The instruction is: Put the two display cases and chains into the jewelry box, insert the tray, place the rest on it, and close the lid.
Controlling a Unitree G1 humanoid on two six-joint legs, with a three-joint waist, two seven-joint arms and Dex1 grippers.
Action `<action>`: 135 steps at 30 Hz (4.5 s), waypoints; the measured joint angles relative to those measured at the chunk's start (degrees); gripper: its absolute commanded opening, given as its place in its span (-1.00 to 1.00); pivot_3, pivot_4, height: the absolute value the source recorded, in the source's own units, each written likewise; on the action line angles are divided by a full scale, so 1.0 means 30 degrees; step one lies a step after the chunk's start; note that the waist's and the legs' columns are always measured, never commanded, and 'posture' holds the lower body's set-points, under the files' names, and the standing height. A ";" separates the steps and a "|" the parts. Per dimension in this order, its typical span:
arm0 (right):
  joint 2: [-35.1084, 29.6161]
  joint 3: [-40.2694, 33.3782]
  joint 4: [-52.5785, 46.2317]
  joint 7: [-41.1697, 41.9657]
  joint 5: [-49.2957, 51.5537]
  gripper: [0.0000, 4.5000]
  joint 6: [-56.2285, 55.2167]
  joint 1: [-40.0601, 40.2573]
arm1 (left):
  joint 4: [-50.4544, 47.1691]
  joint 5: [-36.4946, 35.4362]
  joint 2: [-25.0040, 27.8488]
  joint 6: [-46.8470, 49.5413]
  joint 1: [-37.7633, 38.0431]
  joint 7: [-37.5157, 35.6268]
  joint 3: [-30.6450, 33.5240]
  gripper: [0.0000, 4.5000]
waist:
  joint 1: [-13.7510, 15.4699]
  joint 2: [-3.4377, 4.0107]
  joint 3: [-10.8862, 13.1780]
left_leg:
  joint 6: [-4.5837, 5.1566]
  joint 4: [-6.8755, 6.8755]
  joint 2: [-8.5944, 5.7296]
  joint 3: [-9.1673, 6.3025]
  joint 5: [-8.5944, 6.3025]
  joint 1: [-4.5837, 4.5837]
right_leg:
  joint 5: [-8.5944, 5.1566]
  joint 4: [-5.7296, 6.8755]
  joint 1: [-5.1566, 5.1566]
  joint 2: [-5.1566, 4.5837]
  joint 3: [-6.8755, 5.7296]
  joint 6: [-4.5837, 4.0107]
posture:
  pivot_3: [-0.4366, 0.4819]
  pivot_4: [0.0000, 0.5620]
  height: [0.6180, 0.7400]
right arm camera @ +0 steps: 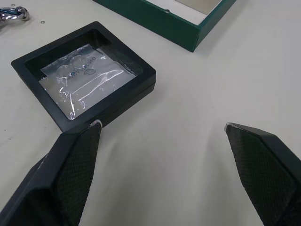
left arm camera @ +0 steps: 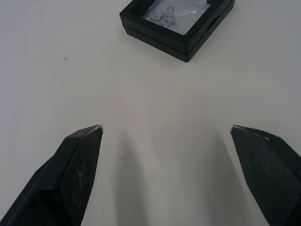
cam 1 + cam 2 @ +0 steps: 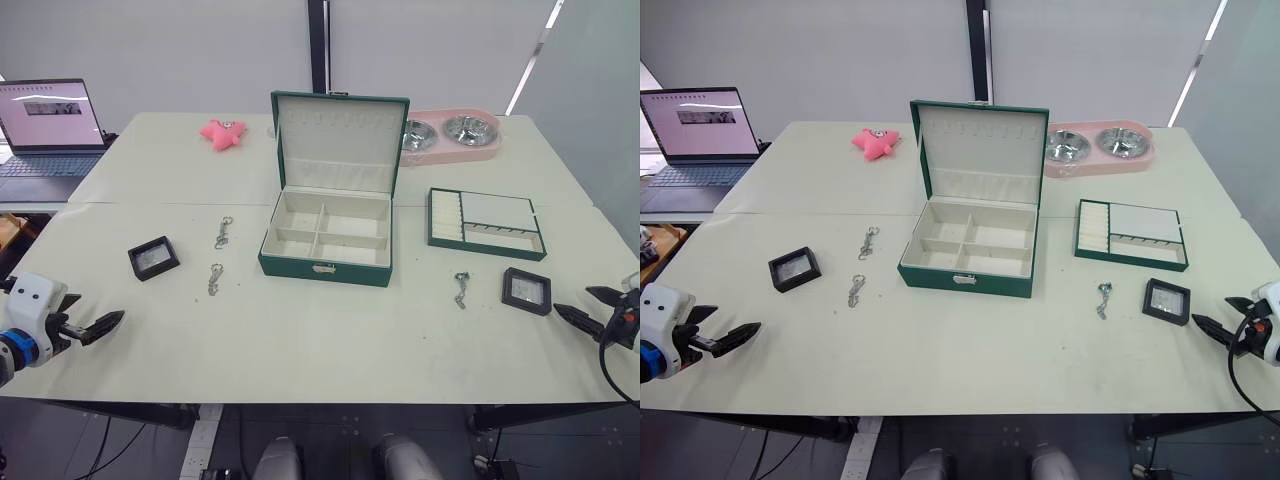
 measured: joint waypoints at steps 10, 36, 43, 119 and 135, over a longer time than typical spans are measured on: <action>0.0004 0.0000 0.0269 0.0008 -0.0171 0.98 -0.0009 -0.0193 | -0.0565 0.0000 -0.0012 0.0106 0.0412 0.0472 0.0047 1.00 | -0.0012 0.0000 0.0000 | 0.0000 0.0002 0.0001 0.0000 0.0000 0.0003 | 0.0000 0.0003 0.0001 0.0000 -0.0001 0.0000 | -0.05 -0.47 1.00; 0.4412 -0.0602 -0.8514 -0.4226 0.3843 0.98 0.4834 -0.1945 | -0.6474 -0.1523 -0.4020 0.3104 -0.2993 0.4162 -0.0476 1.00 | 0.0090 -0.0006 -0.0009 | -0.0003 0.0045 -0.0001 -0.0039 0.0002 -0.0025 | 0.0002 0.0042 0.0009 -0.0003 -0.0023 0.0000 | -0.05 -0.47 1.00; 0.5752 0.2096 -1.0581 -0.6174 0.2813 0.59 0.6139 -0.3247 | -0.7466 -0.0797 -0.5864 0.4632 -0.6191 0.5617 -0.2930 1.00 | 0.0079 -0.0007 -0.0010 | -0.0004 0.0051 -0.0009 -0.0032 0.0003 -0.0022 | 0.0003 0.0049 -0.0003 -0.0004 -0.0018 0.0000 | -0.05 -0.47 1.00; 1.0329 0.8030 -0.9783 -0.7628 -0.2182 -1.00 0.7512 -0.6004 | -0.9175 0.2140 -0.9037 0.7055 -0.5475 0.3918 -0.6767 -0.99 | -0.0005 -0.0008 -0.0011 | -0.0004 0.0052 -0.0006 -0.0036 0.0005 -0.0033 | 0.0004 0.0073 -0.0037 0.0000 -0.0018 -0.0002 | -0.05 -0.47 1.00; 0.4532 0.2786 -1.0960 -0.3439 0.1792 -0.18 0.8357 -0.2400 | -0.9700 -0.1643 -0.4021 0.7921 -0.1629 0.1122 -0.1099 0.09 | 0.0046 -0.0006 -0.0003 | 0.0001 0.0024 -0.0005 -0.0037 0.0001 -0.0034 | 0.0003 0.0011 -0.0026 -0.0005 -0.0021 -0.0002 | -0.05 -0.47 1.00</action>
